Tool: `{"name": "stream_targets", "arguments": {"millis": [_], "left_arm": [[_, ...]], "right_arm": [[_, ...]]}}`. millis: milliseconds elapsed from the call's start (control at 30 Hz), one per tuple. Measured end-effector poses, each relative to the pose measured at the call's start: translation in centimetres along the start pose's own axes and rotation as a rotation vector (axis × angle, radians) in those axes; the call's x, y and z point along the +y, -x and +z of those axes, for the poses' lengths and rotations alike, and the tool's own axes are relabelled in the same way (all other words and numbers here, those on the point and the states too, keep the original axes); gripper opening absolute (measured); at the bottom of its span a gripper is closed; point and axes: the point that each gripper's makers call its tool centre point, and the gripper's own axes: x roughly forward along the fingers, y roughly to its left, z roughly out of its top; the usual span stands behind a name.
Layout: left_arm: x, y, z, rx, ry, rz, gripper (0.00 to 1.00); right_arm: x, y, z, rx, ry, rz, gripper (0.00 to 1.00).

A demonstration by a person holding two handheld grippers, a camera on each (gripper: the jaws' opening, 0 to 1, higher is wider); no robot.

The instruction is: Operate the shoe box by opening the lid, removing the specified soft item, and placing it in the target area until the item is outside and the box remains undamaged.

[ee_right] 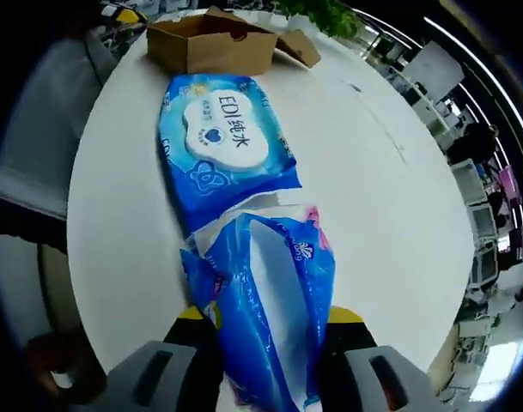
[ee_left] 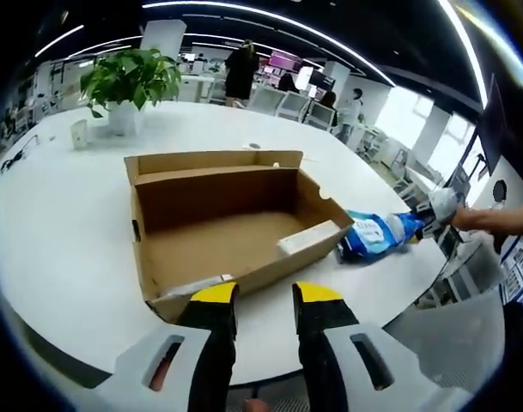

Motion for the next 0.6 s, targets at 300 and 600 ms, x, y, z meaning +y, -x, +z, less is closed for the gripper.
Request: {"name": "stream_targets", "arguments": {"millis": [300,600], "left_arm": [[0.43,0.1,-0.34,0.016,-0.026,0.018,0.24],[0.54,0.03,-0.59,0.021,0.001,0.018,0.25]], "right_arm": [[-0.56,-0.44,-0.02,0.035,0.065,0.021,0.43],[-0.49,0.06,-0.49,0.099,0.175,0.048,0.48]]}}
